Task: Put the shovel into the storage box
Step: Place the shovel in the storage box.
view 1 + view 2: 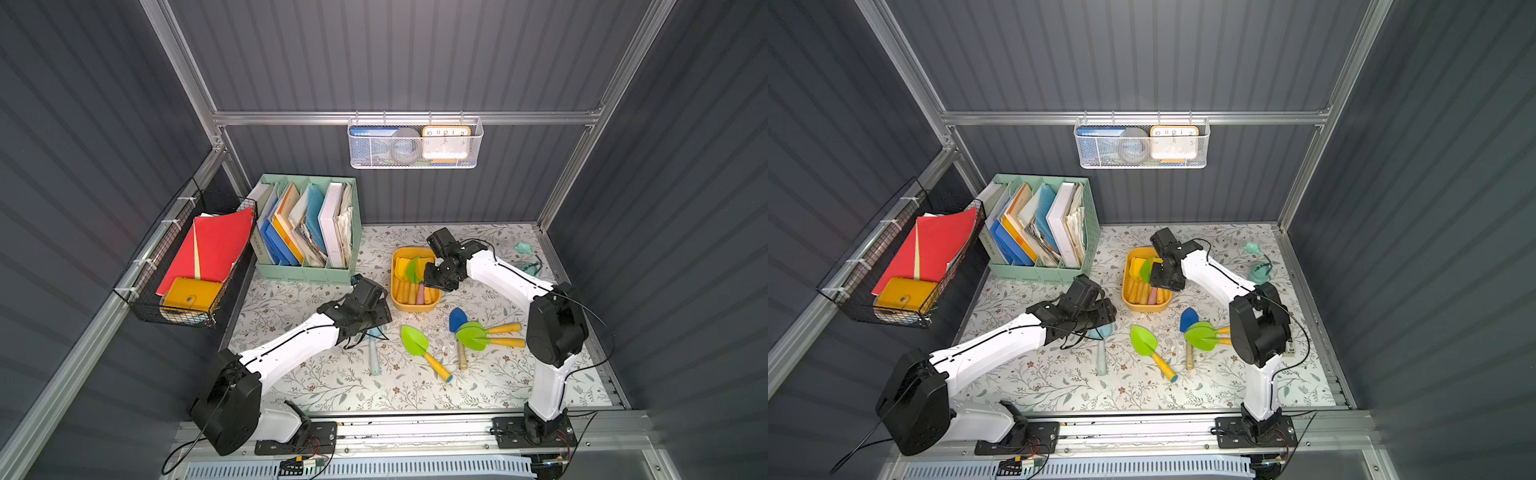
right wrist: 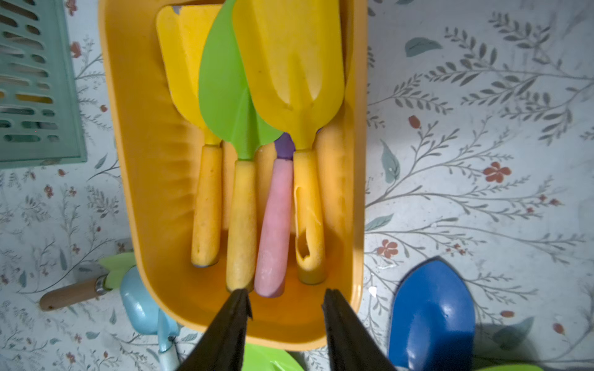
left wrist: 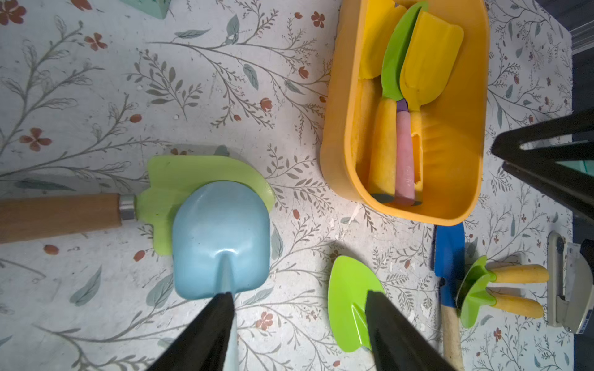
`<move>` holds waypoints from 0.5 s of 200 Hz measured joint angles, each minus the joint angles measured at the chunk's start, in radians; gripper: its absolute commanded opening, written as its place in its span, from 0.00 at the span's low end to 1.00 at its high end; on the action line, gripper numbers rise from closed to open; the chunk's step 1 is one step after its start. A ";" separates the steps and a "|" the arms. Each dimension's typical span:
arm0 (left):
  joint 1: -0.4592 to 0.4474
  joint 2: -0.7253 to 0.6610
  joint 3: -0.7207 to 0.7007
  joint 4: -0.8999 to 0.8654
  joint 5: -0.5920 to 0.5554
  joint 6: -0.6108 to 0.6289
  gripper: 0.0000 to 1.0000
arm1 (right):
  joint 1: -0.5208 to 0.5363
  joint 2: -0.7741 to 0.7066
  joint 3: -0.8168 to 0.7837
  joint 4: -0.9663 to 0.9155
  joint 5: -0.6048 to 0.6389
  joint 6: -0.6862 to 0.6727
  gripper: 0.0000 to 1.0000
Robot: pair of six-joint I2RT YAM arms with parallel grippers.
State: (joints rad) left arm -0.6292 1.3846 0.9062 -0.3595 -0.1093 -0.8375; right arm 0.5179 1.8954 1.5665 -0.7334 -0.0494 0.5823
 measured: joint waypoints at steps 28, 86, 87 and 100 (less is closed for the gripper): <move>0.000 0.000 -0.002 0.000 -0.004 0.000 0.71 | 0.010 -0.089 -0.112 0.047 -0.028 0.000 0.50; 0.000 0.031 -0.002 -0.008 -0.038 0.000 0.71 | 0.021 -0.303 -0.341 0.149 -0.077 -0.004 0.51; 0.000 0.031 -0.002 -0.008 -0.038 0.000 0.71 | 0.022 -0.308 -0.346 0.151 -0.078 -0.004 0.51; 0.000 0.034 -0.002 -0.014 -0.044 -0.002 0.70 | 0.028 -0.346 -0.379 0.165 -0.084 -0.004 0.51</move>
State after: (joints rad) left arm -0.6292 1.4189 0.9043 -0.3740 -0.1535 -0.8398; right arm 0.5457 1.5490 1.1877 -0.5686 -0.1329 0.5781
